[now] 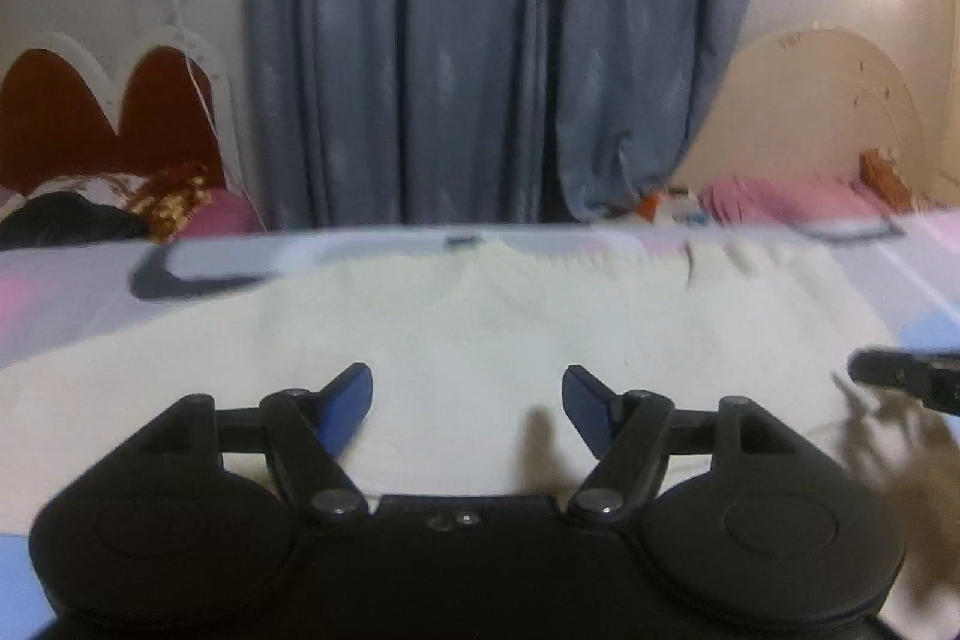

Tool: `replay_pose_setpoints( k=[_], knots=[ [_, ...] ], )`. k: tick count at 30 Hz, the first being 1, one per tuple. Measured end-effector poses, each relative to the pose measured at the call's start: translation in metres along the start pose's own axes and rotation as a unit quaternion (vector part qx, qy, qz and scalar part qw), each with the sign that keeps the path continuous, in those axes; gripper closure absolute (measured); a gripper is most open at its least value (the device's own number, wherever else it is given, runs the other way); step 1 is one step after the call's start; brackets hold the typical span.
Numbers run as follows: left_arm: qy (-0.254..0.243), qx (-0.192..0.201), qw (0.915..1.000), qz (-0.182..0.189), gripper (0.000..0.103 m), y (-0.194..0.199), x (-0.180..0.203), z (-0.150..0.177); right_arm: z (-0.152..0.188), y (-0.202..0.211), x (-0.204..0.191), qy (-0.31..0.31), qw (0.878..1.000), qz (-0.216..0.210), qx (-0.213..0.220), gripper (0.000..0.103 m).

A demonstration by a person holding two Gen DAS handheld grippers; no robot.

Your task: Fold small clothes

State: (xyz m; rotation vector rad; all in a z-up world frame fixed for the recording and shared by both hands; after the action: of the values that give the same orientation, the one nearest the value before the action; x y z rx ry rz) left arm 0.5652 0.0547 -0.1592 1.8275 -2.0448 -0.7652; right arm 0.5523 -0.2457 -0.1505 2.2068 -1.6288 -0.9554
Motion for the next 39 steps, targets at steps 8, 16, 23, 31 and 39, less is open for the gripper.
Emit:
replay_pose_setpoints(
  k=[8, 16, 23, 31, 39],
  knots=[
    [0.056, -0.013, 0.9977, -0.035, 0.032, -0.004, -0.041, 0.007, -0.023, 0.002, 0.076, -0.016, 0.997, 0.082, 0.008, 0.103],
    [-0.007, -0.015, 0.9995, -0.028, 0.028, -0.042, 0.001, -0.018, -0.062, -0.058, 0.047, 0.032, 0.998, 0.045, 0.012, 0.103],
    [0.028, -0.029, 0.9985, -0.036, 0.028, -0.038, -0.019, 0.000, -0.060, -0.066, 0.073, 0.056, 0.994, 0.098, -0.009, 0.103],
    [0.024, -0.027, 0.9989, -0.028, 0.023, -0.012, -0.009, 0.022, -0.016, -0.015, 0.061, 0.029, 0.996, 0.076, -0.029, 0.103],
    [0.008, -0.030, 0.9992, -0.027, 0.021, -0.008, -0.001, 0.025, -0.007, 0.003, 0.029, 0.071, 0.994, 0.080, -0.020, 0.103]
  ],
)
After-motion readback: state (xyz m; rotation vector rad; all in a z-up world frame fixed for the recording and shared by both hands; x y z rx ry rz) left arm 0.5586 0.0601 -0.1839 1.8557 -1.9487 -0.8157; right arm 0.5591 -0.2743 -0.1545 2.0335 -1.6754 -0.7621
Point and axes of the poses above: each gripper's, at about its wrist camera, not at the fingertips, and y roughly against the way its jaws point, x to its right, z to its underside, the point moved 8 cm from there along -y, roughly the way its jaws point, and after that the axes turned 8 degrees about -y, right-handed, at the moved point
